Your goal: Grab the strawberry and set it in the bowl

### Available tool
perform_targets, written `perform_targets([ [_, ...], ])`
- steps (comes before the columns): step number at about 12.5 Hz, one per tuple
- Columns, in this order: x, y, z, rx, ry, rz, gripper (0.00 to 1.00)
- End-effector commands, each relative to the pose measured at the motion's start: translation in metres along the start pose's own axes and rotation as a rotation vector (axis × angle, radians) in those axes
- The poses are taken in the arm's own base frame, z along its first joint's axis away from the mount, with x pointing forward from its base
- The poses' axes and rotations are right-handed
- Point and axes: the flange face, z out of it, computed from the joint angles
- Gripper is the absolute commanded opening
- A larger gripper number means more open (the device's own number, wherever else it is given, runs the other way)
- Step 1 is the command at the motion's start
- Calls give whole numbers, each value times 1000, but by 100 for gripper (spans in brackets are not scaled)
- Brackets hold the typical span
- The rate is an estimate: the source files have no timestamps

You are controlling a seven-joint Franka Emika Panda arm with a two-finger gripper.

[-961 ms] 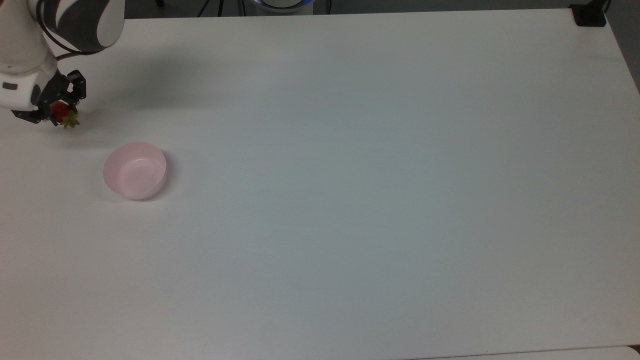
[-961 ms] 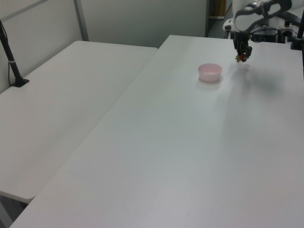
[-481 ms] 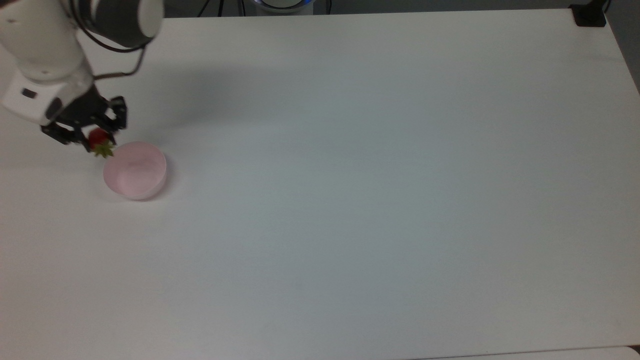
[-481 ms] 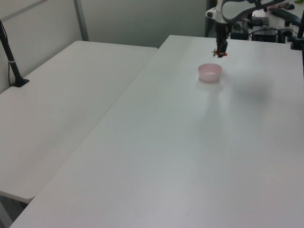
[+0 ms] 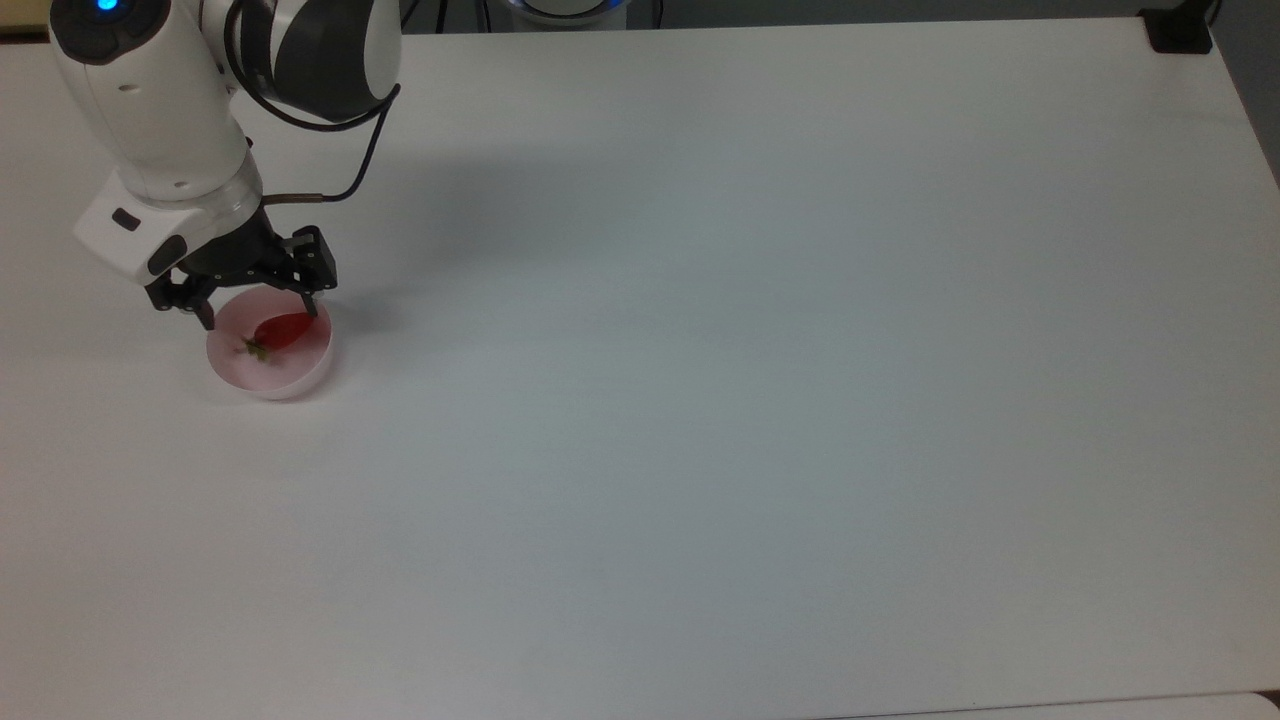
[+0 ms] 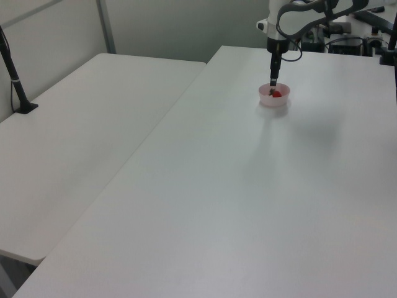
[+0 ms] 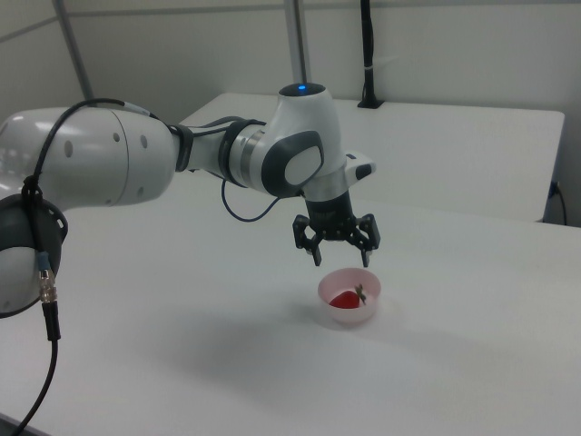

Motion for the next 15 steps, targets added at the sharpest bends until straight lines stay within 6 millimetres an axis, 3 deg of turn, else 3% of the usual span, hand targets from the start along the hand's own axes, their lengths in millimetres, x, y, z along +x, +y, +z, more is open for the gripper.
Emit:
perform_targets([
  [1,7,-28,-49,-5,18,54,100],
  [3,10,-73,-94,7,-24,142,100],
  [4,10,-106,-118,14,-65,158,100],
  [8,-17,-196,-212,-4,-131,273,100],
  [9,-22,-210,-228,-9,-128,271,100],
  [11,-28,-214,-238,-11,-129,273,100],
  [15,-30,-209,-231,-8,-142,284,100],
])
